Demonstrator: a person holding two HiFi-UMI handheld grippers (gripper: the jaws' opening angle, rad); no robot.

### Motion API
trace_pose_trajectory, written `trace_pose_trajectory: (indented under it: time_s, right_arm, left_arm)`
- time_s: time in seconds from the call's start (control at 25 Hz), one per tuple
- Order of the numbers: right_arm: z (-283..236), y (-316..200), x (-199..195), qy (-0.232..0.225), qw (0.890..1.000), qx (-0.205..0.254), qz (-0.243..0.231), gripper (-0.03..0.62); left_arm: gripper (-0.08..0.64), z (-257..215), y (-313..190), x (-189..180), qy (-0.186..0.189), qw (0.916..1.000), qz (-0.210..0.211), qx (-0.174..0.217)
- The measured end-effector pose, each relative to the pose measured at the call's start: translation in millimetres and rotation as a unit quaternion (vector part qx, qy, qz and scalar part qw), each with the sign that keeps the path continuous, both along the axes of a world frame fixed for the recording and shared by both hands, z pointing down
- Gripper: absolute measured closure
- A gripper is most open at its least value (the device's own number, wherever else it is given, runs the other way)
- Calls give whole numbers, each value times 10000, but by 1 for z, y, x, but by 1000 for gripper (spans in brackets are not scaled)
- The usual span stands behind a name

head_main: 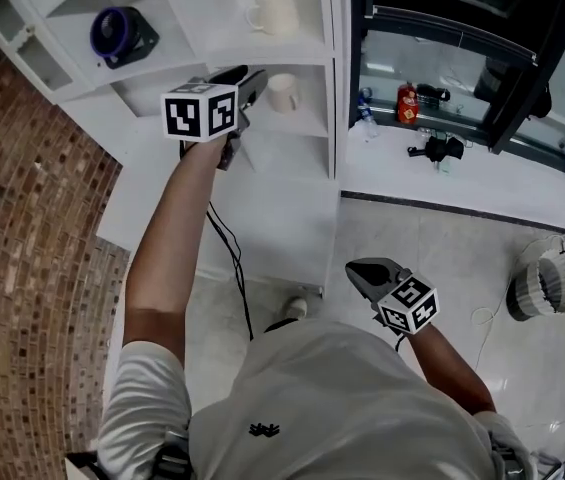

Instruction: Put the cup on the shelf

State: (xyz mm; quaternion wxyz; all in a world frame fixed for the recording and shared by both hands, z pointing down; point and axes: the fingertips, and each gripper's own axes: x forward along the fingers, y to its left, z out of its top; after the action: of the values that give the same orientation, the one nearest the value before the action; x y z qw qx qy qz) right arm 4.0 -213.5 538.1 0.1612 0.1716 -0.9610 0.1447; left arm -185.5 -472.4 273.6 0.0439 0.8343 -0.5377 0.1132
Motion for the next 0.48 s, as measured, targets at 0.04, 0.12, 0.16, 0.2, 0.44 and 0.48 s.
trace_pose_trajectory:
  time_s: [0.04, 0.12, 0.16, 0.2, 0.44, 0.48]
  right_arm:
    - [1, 4, 1, 5, 10000, -13, -30, 581]
    - [4, 11, 4, 7, 10000, -43, -73, 581]
    - [5, 15, 6, 6, 9999, -57, -91, 581]
    - [7, 18, 7, 5, 9999, -69, -111, 581]
    - [15, 41, 15, -2, 9997, -167, -165, 581]
    - [17, 44, 17, -11, 9997, -189, -162, 581]
  left_arm:
    - [404, 4, 6, 1, 27, 10000, -16, -3]
    - [433, 12, 17, 3, 51, 10000, -60, -3]
    - [449, 17, 23, 4, 61, 9999, -86, -2]
    - [465, 21, 28, 4, 79, 9999, -112, -6]
    - [555, 51, 63, 5, 197, 9995, -249, -40]
    - [555, 57, 69, 5, 202, 9994, -262, -46]
